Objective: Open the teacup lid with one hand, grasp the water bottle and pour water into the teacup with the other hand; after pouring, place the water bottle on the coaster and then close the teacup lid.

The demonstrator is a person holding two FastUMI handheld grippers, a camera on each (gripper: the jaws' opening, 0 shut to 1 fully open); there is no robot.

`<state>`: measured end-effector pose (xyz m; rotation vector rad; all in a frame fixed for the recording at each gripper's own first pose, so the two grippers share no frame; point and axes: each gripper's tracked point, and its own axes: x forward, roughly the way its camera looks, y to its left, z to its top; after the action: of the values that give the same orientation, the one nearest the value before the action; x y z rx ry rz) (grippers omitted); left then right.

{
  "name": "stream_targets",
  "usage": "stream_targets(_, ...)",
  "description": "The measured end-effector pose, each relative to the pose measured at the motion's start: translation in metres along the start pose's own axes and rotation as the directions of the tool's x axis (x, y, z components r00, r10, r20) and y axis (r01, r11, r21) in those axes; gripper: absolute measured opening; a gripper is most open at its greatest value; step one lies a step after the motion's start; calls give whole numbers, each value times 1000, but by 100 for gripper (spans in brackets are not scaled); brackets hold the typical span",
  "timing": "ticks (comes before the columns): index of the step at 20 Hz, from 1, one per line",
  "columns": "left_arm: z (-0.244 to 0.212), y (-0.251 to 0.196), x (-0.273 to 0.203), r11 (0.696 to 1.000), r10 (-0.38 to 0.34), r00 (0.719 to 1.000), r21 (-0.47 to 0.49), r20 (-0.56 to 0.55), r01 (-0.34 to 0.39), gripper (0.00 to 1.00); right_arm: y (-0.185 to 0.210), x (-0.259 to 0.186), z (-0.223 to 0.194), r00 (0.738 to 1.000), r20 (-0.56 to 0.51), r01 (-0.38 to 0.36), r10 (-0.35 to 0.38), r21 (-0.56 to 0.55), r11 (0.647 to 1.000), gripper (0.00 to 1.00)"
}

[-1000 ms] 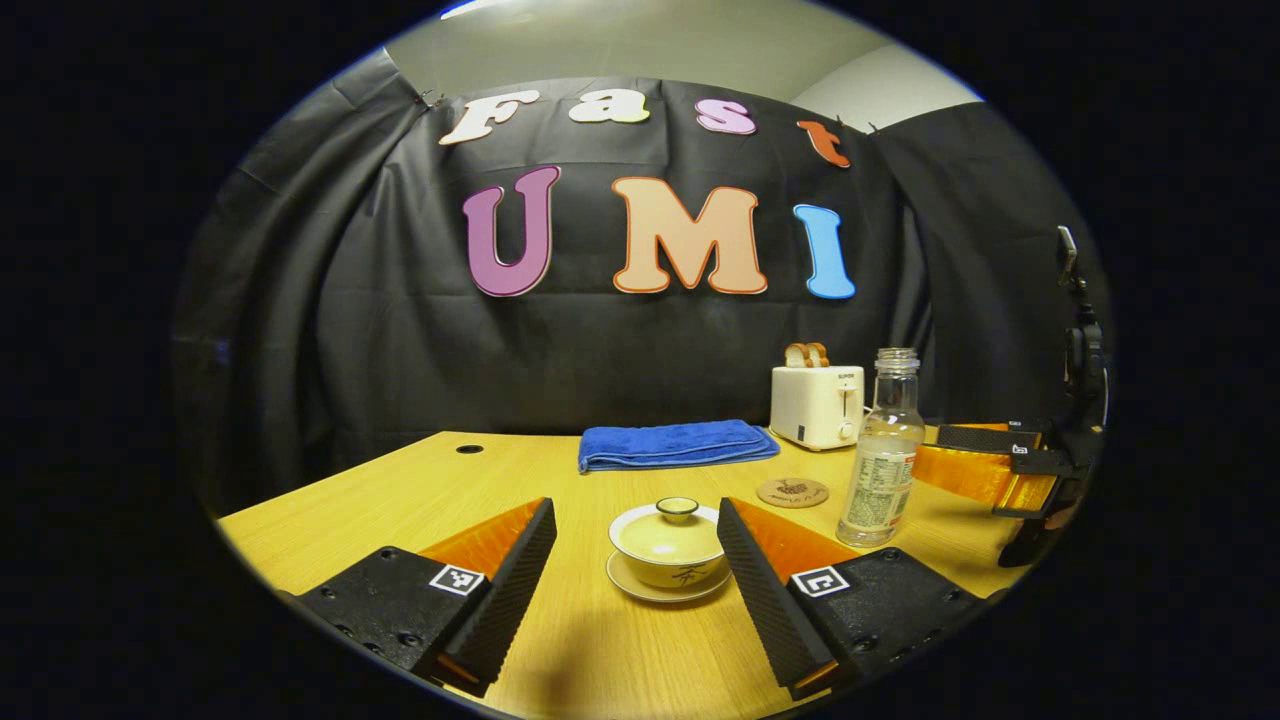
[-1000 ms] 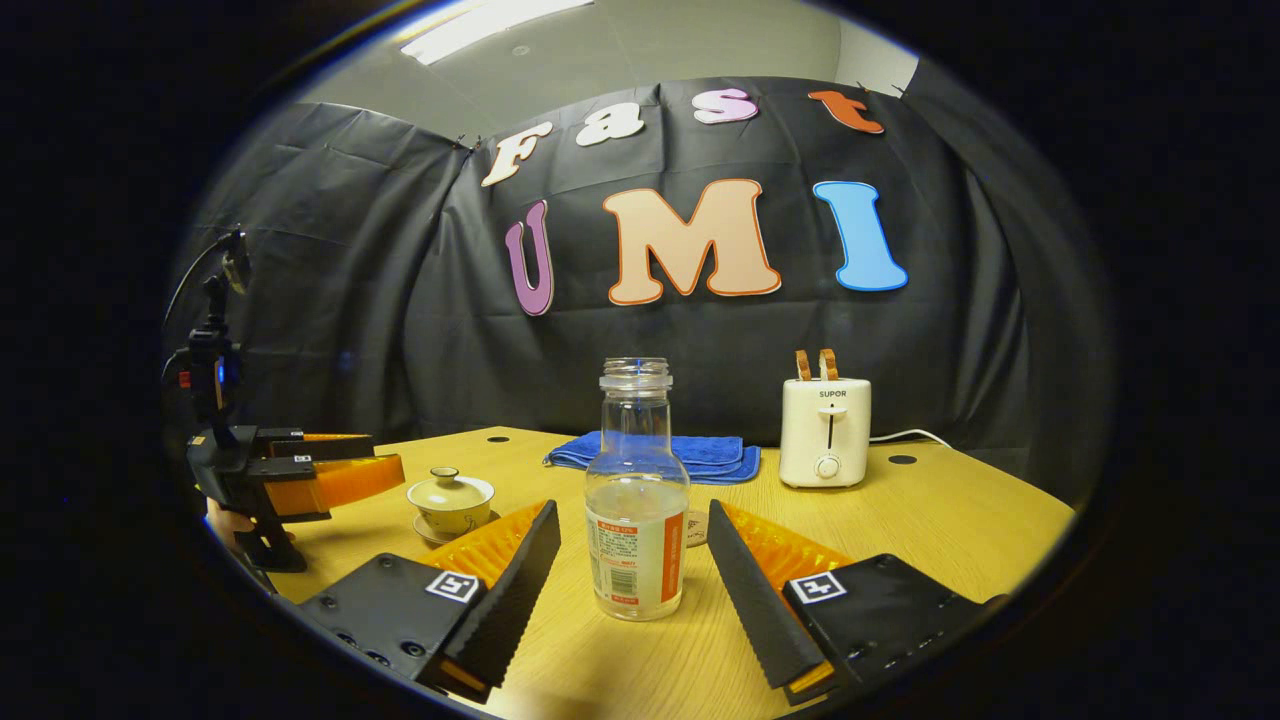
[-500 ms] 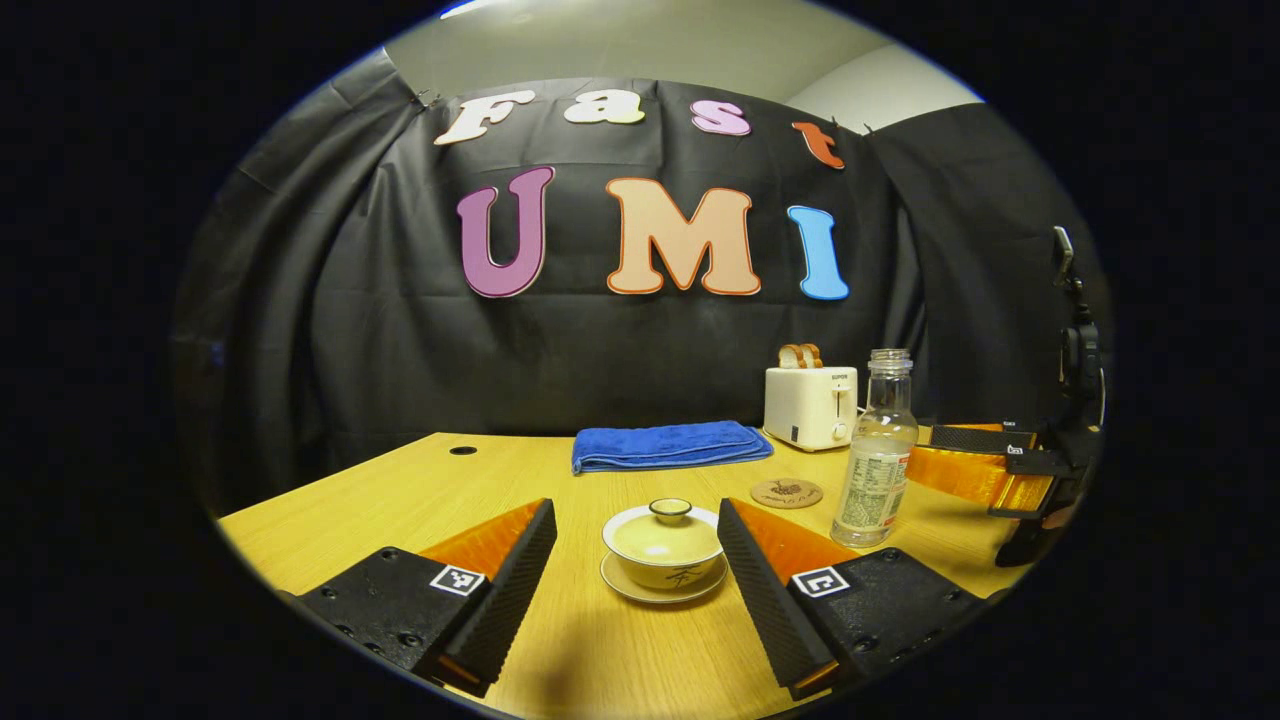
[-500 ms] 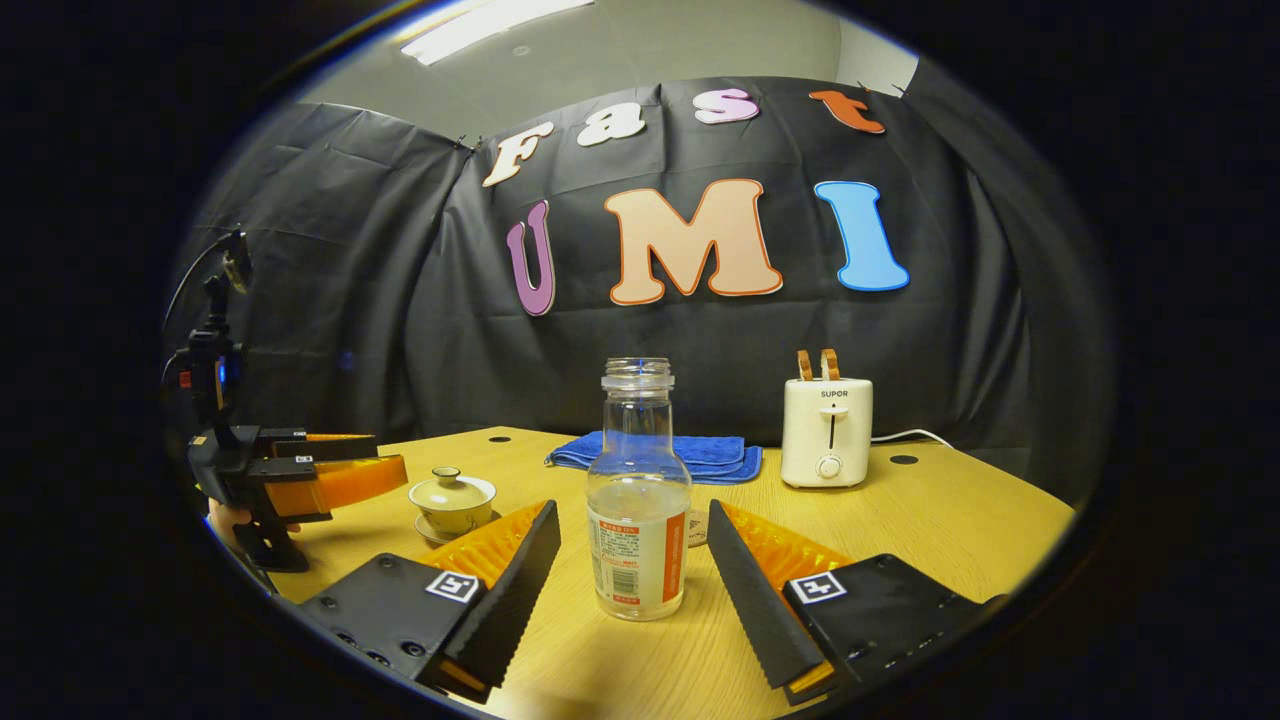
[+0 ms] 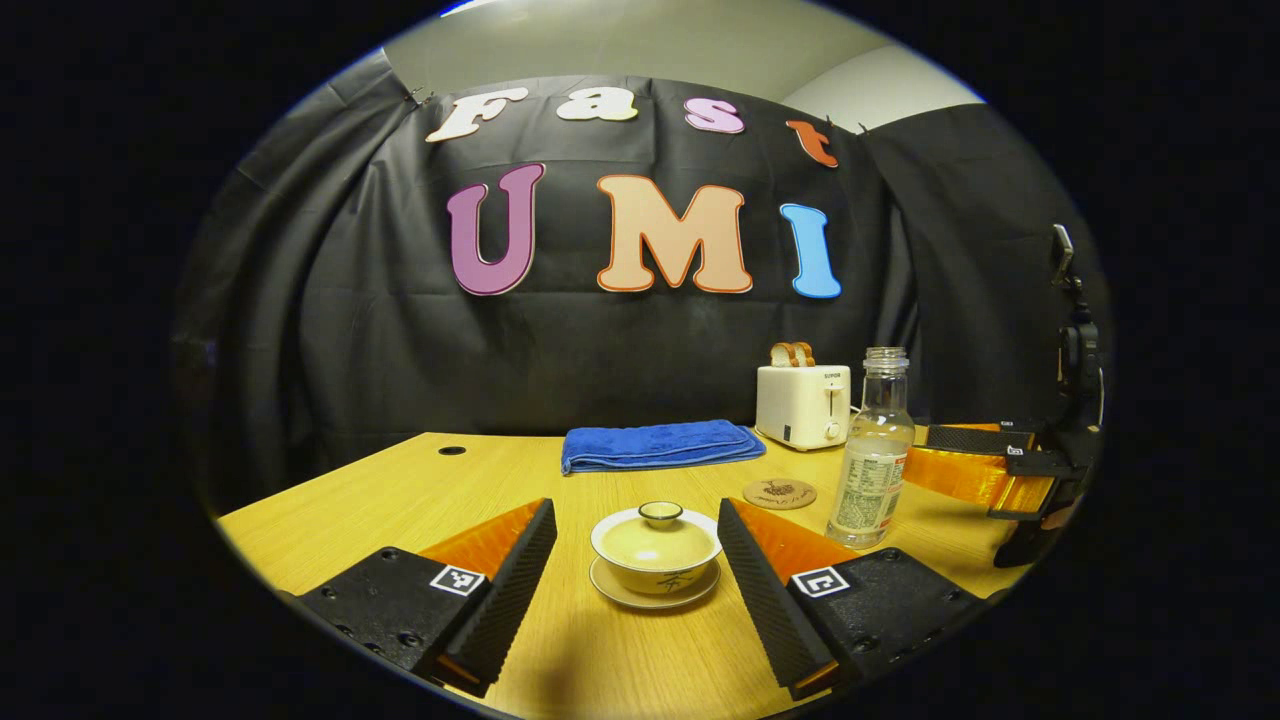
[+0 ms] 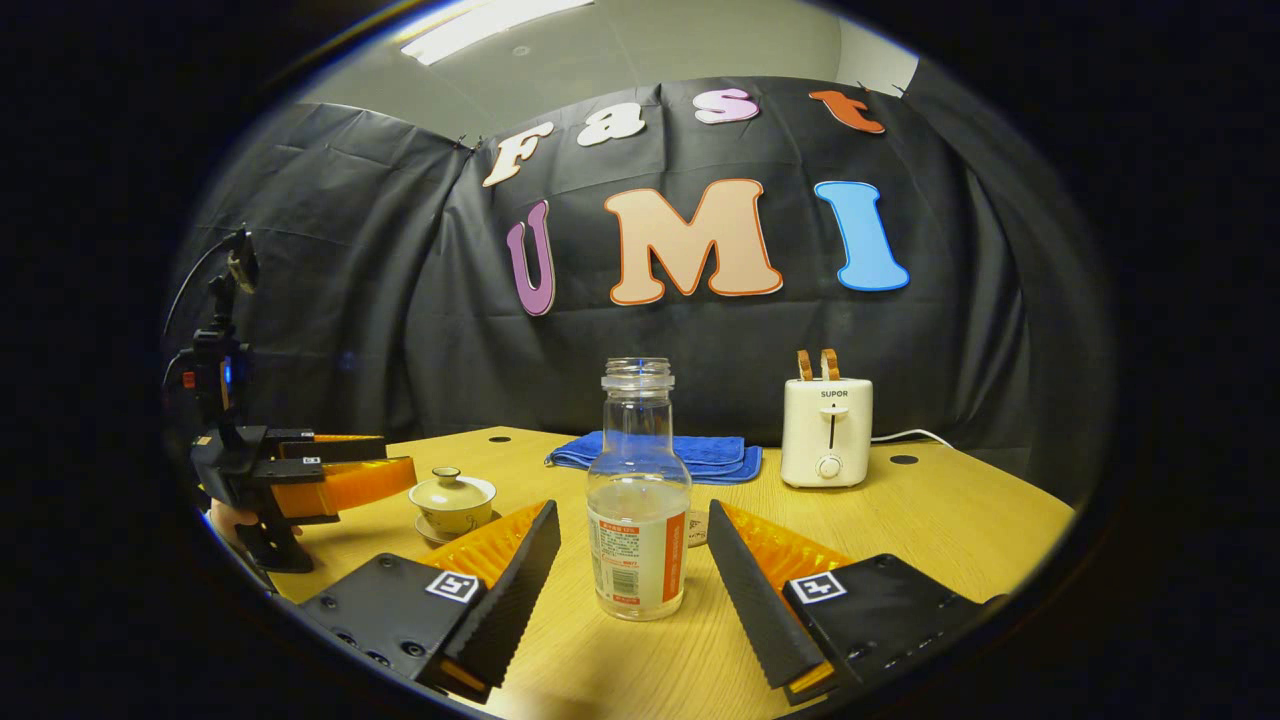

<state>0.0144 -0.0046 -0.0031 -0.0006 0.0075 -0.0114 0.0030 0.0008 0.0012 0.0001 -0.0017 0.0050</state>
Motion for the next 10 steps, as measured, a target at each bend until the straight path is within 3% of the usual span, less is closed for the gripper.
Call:
stream_targets(1, 1, -1, 3, 1000, -9, 1000, 1, 0, 9, 95, 0, 1, 1, 1000, 0, 0, 0, 0, 1000, 92)
stream_targets(2, 1, -4, 7, 1000, -22, 1000, 1, -1, 22, 95, 0, 0, 0, 1000, 0, 0, 0, 0, 1000, 96)
stream_targets(10, -8, -10, 33, 998, -55, 997, 2, -50, 55, 94, -1, 1, -1, 1000, 1, 0, 0, 0, 1000, 92)
